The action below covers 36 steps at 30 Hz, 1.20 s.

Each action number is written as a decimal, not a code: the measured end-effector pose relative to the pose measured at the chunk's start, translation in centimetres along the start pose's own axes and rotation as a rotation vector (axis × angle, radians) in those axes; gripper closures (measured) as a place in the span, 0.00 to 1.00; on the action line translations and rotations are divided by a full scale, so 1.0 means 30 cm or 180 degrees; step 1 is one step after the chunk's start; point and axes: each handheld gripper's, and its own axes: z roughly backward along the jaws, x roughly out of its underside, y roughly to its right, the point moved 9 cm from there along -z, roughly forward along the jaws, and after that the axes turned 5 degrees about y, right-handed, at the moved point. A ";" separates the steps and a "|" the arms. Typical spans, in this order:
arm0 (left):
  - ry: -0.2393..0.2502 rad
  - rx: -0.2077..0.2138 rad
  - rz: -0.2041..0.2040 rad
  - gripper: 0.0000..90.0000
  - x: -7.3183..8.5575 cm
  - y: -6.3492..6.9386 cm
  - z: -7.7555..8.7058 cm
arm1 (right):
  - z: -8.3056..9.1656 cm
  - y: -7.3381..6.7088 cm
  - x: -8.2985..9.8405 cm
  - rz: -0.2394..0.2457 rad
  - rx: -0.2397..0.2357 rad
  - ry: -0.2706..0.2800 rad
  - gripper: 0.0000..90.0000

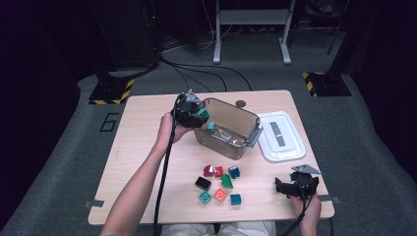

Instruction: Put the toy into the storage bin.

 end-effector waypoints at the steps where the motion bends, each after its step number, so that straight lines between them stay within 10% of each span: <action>1: 0.0003 0.0003 0.0004 0.53 -0.002 0.001 -0.006 | 0.000 0.000 0.000 -0.0001 0.0000 0.0000 0.02; 36: -0.0384 -0.0011 0.0117 0.46 0.000 -0.018 -0.162 | 0.000 0.000 0.000 -0.0002 0.0004 0.0000 0.02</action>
